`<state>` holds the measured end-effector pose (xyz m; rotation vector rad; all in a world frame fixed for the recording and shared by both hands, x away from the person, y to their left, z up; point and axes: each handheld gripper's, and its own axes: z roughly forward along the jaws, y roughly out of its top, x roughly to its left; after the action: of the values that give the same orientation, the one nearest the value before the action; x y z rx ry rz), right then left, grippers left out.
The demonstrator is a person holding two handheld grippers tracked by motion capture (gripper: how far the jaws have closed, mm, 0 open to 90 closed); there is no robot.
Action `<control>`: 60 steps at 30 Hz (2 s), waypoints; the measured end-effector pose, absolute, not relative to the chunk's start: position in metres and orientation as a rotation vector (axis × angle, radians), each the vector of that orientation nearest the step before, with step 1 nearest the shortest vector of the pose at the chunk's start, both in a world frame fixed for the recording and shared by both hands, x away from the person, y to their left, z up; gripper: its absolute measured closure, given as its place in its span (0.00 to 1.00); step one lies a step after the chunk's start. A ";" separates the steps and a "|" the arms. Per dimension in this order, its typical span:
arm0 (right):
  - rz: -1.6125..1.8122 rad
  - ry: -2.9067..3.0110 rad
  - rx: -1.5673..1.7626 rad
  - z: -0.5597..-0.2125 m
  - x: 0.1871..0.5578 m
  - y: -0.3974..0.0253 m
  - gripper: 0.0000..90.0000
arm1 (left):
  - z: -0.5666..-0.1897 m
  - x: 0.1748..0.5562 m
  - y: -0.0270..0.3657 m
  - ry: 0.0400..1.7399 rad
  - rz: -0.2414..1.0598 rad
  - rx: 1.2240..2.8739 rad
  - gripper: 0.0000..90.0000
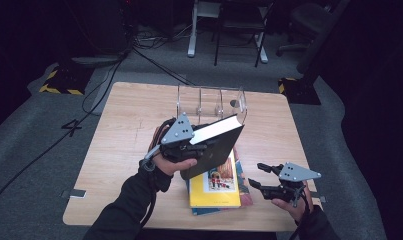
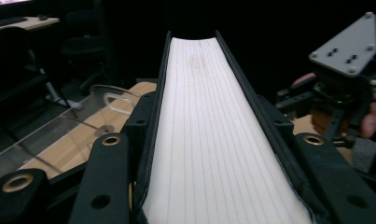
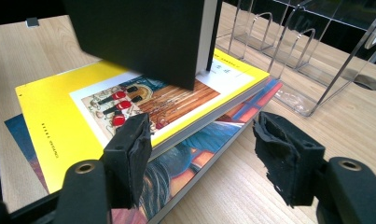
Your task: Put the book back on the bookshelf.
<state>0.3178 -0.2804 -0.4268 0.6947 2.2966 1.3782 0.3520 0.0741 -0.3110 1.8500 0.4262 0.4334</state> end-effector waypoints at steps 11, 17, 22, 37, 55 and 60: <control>1.372 2.312 0.695 -0.431 0.320 -0.279 0.42 | -0.310 0.385 0.094 0.572 0.537 1.815 0.58; 1.372 2.311 0.704 -0.433 0.320 -0.280 0.42 | -0.311 0.405 0.102 0.655 0.574 1.796 0.58; 1.365 2.319 0.704 -0.435 0.321 -0.280 0.42 | -0.311 0.420 0.106 0.725 0.597 1.780 0.58; 1.352 2.331 0.706 -0.438 0.321 -0.278 0.43 | -0.307 0.447 0.104 0.884 0.708 1.774 0.58; 1.344 2.351 0.700 -0.442 0.321 -0.274 0.44 | -0.315 0.480 0.074 1.091 0.812 1.705 0.58; 1.345 2.358 0.693 -0.443 0.321 -0.273 0.44 | -0.316 0.490 0.071 1.113 0.815 1.680 0.58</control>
<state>0.3214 -0.2730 -0.4431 0.6927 2.3583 1.3449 0.4902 0.0710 -0.3160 1.6796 1.1133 0.8154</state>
